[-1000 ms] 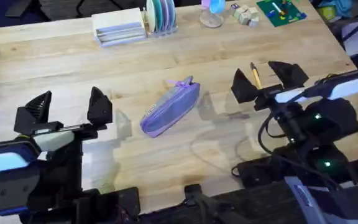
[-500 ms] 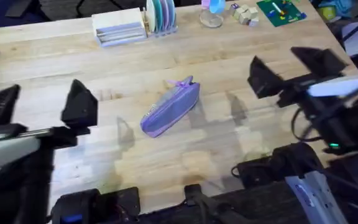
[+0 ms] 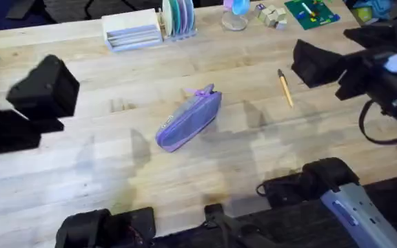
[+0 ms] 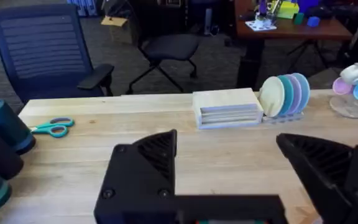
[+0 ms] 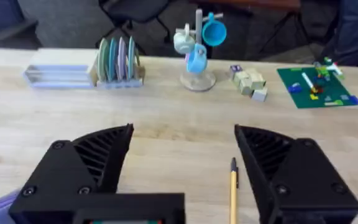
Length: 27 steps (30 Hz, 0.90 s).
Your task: Unzip the bag, pick up the pens from the table one at a time and place them inside, then zip the bag closed.
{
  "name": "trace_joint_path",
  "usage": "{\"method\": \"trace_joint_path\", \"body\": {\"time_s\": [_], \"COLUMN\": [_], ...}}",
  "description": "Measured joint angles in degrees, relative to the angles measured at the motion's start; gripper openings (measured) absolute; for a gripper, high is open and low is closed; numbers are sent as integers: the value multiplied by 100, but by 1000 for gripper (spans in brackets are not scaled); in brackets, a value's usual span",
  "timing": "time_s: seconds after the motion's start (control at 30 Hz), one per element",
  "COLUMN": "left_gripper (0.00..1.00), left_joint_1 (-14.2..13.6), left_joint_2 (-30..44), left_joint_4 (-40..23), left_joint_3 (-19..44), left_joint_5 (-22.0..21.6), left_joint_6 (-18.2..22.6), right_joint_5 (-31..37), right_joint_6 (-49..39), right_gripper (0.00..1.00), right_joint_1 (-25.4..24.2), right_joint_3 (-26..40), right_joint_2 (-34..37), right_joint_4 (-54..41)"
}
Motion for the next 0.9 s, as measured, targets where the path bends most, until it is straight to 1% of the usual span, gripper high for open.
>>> {"method": "trace_joint_path", "body": {"time_s": [0.17, 0.3, 0.33, 0.5, 0.67, 0.9], "left_gripper": [993, 993, 993, 993, 993, 994], "left_joint_1": [0, 0, 0, 0, 0, 0], "left_joint_2": [402, 571, 601, 783, 971, 1226], "left_joint_4": [-192, -501, -601, -1213, -1646, -2272], "left_joint_3": [419, 592, 610, 624, 624, 624], "left_joint_5": [42, 282, 386, 1211, 1999, 2724], "left_joint_6": [42, 339, 442, 1198, 1931, 2694], "right_joint_5": [-19, -32, -32, -32, -32, -32], "right_joint_6": [0, 0, -1, 0, -2, -2], "right_gripper": [998, 998, 998, 998, 998, 998], "right_joint_1": [0, 0, 0, 0, 0, 0], "right_joint_3": [145, 146, 146, 146, 146, 146], "right_joint_2": [397, 450, 450, 448, 448, 449], "right_joint_4": [-10, -21, -21, -21, -21, -21]}}
